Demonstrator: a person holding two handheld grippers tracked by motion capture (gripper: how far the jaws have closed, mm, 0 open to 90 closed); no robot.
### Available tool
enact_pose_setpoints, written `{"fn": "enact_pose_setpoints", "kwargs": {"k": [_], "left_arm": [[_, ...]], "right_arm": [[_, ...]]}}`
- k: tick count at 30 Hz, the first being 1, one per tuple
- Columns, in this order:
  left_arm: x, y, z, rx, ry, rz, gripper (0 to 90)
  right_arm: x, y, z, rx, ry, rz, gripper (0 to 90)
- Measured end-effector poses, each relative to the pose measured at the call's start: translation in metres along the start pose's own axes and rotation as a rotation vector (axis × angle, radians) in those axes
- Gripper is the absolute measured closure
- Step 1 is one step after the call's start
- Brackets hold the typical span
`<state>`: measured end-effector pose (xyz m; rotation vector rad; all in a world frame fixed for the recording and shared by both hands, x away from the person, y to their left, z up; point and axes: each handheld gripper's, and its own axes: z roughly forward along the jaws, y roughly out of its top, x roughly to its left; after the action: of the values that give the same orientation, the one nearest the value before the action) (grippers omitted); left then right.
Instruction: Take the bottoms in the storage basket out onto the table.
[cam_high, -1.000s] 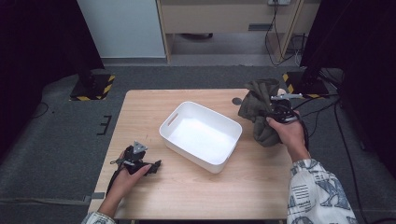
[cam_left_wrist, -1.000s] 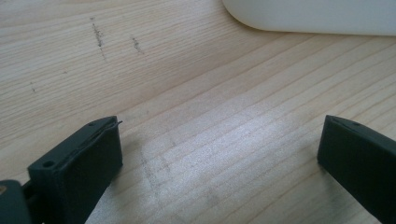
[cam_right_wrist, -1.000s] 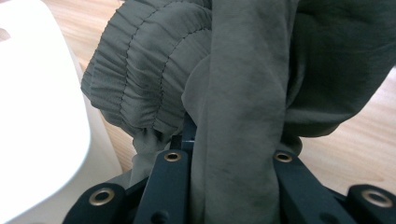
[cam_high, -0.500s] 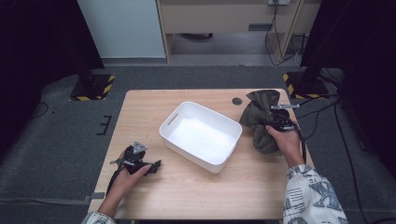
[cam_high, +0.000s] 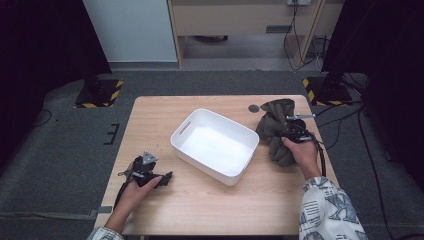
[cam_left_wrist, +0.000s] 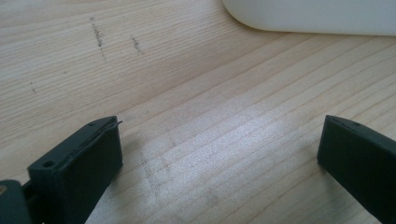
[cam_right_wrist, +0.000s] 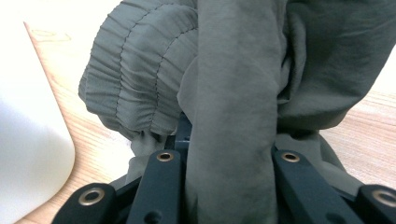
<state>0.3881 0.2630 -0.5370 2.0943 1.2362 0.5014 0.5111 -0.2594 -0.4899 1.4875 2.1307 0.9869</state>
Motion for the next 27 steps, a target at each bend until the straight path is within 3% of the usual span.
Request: {"fn": "enact_pose_setpoints", "kwargs": {"k": [16,23,27], "left_arm": [[0.000,0.000,0.000,0.000,0.000,0.000,0.0],[0.000,0.000,0.000,0.000,0.000,0.000,0.0],[0.000,0.000,0.000,0.000,0.000,0.000,0.0]], "right_arm": [[0.000,-0.011,0.009,0.021,-0.010,0.031,58.3],[0.003,-0.011,0.010,0.024,-0.015,0.021,49.3],[0.006,-0.010,0.009,0.027,-0.021,0.008,48.6]]}}
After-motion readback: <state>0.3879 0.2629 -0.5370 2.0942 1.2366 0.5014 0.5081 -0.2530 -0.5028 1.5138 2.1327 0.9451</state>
